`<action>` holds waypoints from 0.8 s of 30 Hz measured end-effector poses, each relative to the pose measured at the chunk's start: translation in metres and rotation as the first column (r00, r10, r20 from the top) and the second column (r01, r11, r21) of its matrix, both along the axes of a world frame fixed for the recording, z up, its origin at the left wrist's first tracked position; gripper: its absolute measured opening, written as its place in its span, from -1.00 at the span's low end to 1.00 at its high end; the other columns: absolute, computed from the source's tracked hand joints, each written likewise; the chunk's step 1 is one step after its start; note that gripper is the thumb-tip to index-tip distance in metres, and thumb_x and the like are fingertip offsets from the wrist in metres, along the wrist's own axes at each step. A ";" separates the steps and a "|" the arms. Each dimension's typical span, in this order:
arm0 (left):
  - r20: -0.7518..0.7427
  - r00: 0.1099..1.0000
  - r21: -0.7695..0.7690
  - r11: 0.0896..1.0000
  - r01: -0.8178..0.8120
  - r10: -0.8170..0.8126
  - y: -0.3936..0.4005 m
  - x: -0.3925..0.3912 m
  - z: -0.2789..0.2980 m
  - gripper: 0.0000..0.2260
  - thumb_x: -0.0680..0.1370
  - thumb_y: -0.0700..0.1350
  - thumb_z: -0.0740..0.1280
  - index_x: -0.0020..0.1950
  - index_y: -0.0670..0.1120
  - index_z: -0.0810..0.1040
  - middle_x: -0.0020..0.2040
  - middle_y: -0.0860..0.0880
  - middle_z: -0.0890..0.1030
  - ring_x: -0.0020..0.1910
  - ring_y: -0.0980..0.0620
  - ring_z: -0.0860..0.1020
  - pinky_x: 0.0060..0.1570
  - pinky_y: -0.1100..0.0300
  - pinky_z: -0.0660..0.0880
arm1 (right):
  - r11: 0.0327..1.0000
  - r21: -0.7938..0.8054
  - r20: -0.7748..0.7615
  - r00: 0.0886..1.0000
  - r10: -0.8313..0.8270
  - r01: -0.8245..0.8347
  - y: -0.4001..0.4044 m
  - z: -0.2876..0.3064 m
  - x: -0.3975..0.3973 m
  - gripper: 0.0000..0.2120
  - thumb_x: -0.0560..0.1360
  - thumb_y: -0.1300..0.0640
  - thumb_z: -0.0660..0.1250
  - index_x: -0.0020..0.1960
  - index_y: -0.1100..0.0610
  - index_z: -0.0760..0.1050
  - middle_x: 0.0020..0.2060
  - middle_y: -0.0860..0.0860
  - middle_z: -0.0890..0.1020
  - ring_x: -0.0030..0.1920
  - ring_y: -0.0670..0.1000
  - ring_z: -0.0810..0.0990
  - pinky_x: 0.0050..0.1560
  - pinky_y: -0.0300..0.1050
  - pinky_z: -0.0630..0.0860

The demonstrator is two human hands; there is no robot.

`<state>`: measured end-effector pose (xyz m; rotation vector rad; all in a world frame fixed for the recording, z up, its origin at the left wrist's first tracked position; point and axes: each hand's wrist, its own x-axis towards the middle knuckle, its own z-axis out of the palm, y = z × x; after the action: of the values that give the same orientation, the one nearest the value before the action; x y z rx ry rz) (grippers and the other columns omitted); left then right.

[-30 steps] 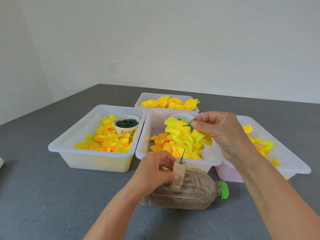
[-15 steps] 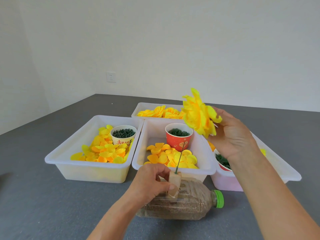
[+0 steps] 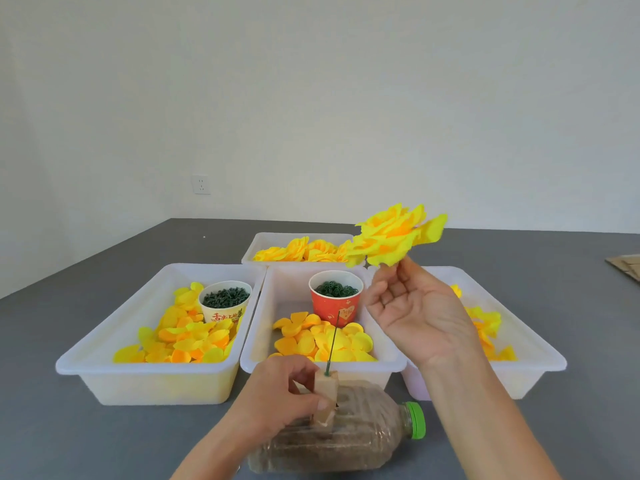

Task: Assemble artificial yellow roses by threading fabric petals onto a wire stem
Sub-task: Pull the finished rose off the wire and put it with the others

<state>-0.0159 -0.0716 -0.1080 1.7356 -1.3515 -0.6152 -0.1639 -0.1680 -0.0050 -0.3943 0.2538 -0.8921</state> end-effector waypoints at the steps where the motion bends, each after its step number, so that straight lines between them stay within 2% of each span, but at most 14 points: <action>1: 0.028 1.000 0.019 1.000 0.000 0.000 0.002 0.001 0.003 -0.83 0.31 -0.15 0.51 -0.18 0.05 0.61 -0.24 0.19 0.63 -0.47 0.26 0.40 -0.35 0.43 0.35 | 1.000 0.007 0.017 1.000 0.011 -0.011 0.002 -0.001 0.002 -0.91 0.29 0.26 0.34 -0.21 0.24 0.54 -0.39 0.04 0.61 -0.45 -0.04 0.57 -0.44 -0.30 0.47; 3: 0.133 0.990 0.017 0.998 -0.057 0.054 0.007 0.003 0.013 -0.78 0.32 -0.09 0.52 -0.11 0.09 0.59 -0.17 0.16 0.63 -0.44 0.27 0.42 -0.34 0.44 0.37 | 0.999 0.019 0.031 0.999 0.027 -0.027 0.004 -0.003 0.005 -0.84 0.28 0.27 0.33 -0.13 0.24 0.52 -0.38 0.05 0.62 -0.46 -0.05 0.58 -0.47 -0.29 0.47; 5: 0.180 0.970 -0.120 0.982 -0.145 0.165 0.009 0.002 0.032 -0.78 0.31 0.00 0.53 -0.11 0.11 0.59 -0.18 0.16 0.63 -0.39 0.28 0.44 -0.32 0.44 0.39 | 0.999 0.021 0.034 0.999 0.027 -0.027 0.005 -0.002 0.008 -0.82 0.28 0.28 0.34 -0.11 0.25 0.52 -0.38 0.06 0.64 -0.46 -0.06 0.59 -0.48 -0.30 0.47; 7: 0.010 0.985 -0.281 0.946 -0.164 0.174 0.008 -0.008 0.059 -0.75 0.24 0.15 0.51 -0.16 0.09 0.63 -0.20 0.16 0.65 -0.33 0.26 0.48 -0.29 0.38 0.45 | 1.000 0.001 0.021 1.000 0.019 -0.019 0.006 0.000 0.013 -0.82 0.28 0.28 0.35 -0.12 0.25 0.53 -0.37 0.06 0.65 -0.46 -0.06 0.59 -0.48 -0.31 0.47; 9: -0.178 0.980 -0.371 0.916 -0.152 0.090 0.002 -0.022 0.086 -0.62 0.15 0.28 0.42 -0.20 0.08 0.67 -0.20 0.13 0.67 -0.26 0.23 0.55 -0.22 0.30 0.50 | 0.999 -0.045 0.010 1.000 -0.005 0.006 0.005 0.003 0.021 -0.83 0.28 0.27 0.36 -0.13 0.24 0.53 -0.36 0.05 0.66 -0.45 -0.07 0.59 -0.45 -0.31 0.48; 10: -0.248 0.967 -0.404 0.902 -0.152 0.052 -0.004 -0.028 0.097 -0.63 0.15 0.28 0.40 -0.21 0.08 0.68 -0.21 0.10 0.68 -0.26 0.24 0.56 -0.23 0.33 0.49 | 0.996 -0.082 -0.002 1.000 -0.023 0.023 0.006 0.005 0.026 -0.84 0.29 0.27 0.36 -0.13 0.23 0.53 -0.36 0.05 0.66 -0.44 -0.08 0.60 -0.42 -0.29 0.51; 12: -0.376 0.927 -0.444 0.878 -0.179 -0.001 -0.018 -0.037 0.111 -0.79 0.27 0.15 0.44 -0.25 0.05 0.69 -0.28 0.09 0.68 -0.31 0.28 0.56 -0.34 0.43 0.45 | 0.981 -0.176 -0.055 0.994 -0.094 0.083 0.005 0.009 0.034 -0.91 0.39 0.30 0.35 -0.11 0.21 0.54 -0.36 0.02 0.66 -0.40 -0.10 0.61 -0.33 -0.26 0.55; 14: -0.495 0.869 -0.441 0.862 -0.250 -0.001 -0.033 -0.040 0.120 -0.94 0.38 -0.02 0.46 -0.27 0.01 0.67 -0.35 0.11 0.65 -0.36 0.28 0.54 -0.39 0.44 0.42 | 0.944 -0.291 -0.128 0.971 -0.199 0.155 0.003 0.012 0.040 -0.93 0.45 0.31 0.33 -0.11 0.18 0.56 -0.36 0.00 0.65 -0.41 -0.12 0.59 -0.37 -0.30 0.52; 18: -0.628 0.778 -0.428 0.826 -0.367 0.020 -0.055 -0.033 0.125 -0.92 0.39 -0.15 0.48 -0.27 -0.02 0.62 -0.36 0.10 0.62 -0.33 0.18 0.54 -0.32 0.34 0.44 | 0.804 -0.550 -0.226 0.887 -0.403 0.225 -0.006 0.012 0.045 -0.78 0.46 0.29 0.34 -0.32 0.09 0.59 -0.46 -0.05 0.63 -0.43 -0.17 0.57 -0.41 -0.35 0.45; 21: -0.703 0.711 -0.413 0.830 -0.374 -0.029 -0.066 -0.028 0.124 -0.92 0.38 -0.18 0.47 -0.26 -0.04 0.61 -0.35 0.06 0.61 -0.29 0.11 0.53 -0.22 0.24 0.41 | 0.680 -0.706 -0.235 0.839 -0.490 0.199 -0.018 0.009 0.051 -0.77 0.48 0.28 0.32 -0.32 0.11 0.57 -0.54 -0.08 0.57 -0.48 -0.19 0.51 -0.41 -0.37 0.46; 24: -0.688 0.726 -0.428 0.797 -0.426 0.019 -0.079 -0.020 0.119 -0.88 0.34 -0.21 0.50 -0.31 -0.04 0.60 -0.37 0.06 0.60 -0.32 0.13 0.52 -0.27 0.29 0.46 | 0.600 -0.787 -0.257 0.808 -0.530 0.143 -0.036 0.004 0.058 -0.77 0.49 0.33 0.29 -0.31 0.14 0.54 -0.55 -0.09 0.55 -0.50 -0.17 0.46 -0.38 -0.34 0.47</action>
<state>-0.0362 -0.1503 0.0106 1.0143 -0.6770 -0.5315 -0.1055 -0.2043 -0.0006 -1.3971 0.4235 -1.2765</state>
